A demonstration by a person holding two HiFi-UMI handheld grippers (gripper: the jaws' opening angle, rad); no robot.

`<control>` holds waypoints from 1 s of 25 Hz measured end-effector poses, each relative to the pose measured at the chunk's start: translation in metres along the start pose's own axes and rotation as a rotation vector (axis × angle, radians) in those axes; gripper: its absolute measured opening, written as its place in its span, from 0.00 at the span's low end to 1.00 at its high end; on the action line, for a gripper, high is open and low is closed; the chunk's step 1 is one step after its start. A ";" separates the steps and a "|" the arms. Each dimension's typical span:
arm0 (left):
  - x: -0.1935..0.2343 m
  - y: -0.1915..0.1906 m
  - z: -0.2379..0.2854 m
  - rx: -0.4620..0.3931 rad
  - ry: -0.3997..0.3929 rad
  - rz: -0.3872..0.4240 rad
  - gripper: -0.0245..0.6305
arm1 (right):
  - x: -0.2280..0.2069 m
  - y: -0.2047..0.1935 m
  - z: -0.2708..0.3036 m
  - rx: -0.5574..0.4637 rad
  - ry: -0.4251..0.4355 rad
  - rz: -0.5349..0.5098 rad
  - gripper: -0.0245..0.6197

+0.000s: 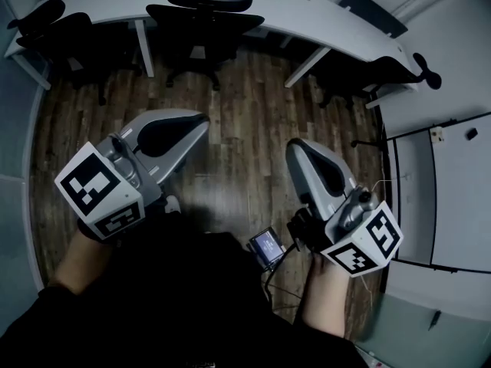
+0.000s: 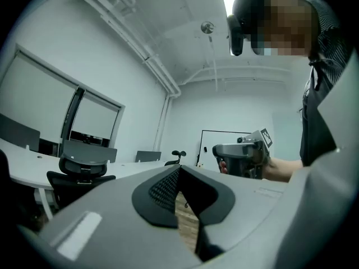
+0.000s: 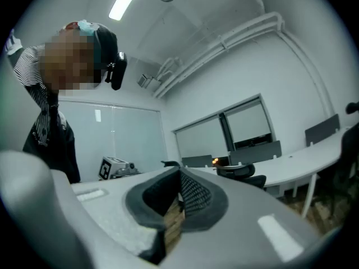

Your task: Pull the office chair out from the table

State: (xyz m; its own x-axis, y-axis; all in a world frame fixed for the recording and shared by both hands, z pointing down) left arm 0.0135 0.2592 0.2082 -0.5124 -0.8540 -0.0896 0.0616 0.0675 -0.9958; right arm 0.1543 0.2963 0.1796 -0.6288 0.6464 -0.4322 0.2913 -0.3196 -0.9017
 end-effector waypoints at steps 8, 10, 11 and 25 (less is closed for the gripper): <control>0.065 -0.012 -0.021 -0.010 -0.013 0.014 0.04 | 0.000 0.011 0.035 0.048 -0.046 -0.063 0.04; 0.077 -0.015 -0.022 -0.007 -0.014 0.027 0.04 | -0.001 0.006 0.051 0.051 -0.058 -0.055 0.04; 0.081 -0.016 -0.022 -0.006 -0.014 0.031 0.04 | -0.003 0.003 0.059 0.051 -0.065 -0.045 0.04; 0.123 -0.012 0.014 -0.027 -0.022 0.022 0.04 | -0.038 0.016 0.125 0.077 -0.001 -0.028 0.04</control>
State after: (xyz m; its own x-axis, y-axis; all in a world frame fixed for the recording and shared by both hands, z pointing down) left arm -0.0387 0.1463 0.2097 -0.4919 -0.8634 -0.1117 0.0491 0.1005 -0.9937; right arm 0.0925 0.1797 0.1828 -0.6367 0.6552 -0.4067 0.2176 -0.3533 -0.9098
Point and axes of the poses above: the fingertips, and each gripper's own axes: z forward along the fingers, x to its left, y out of its top, the point moved 2 cm from there along -z, backward along the fingers, and after that the axes turned 13 degrees about z, right-handed, at the moved point
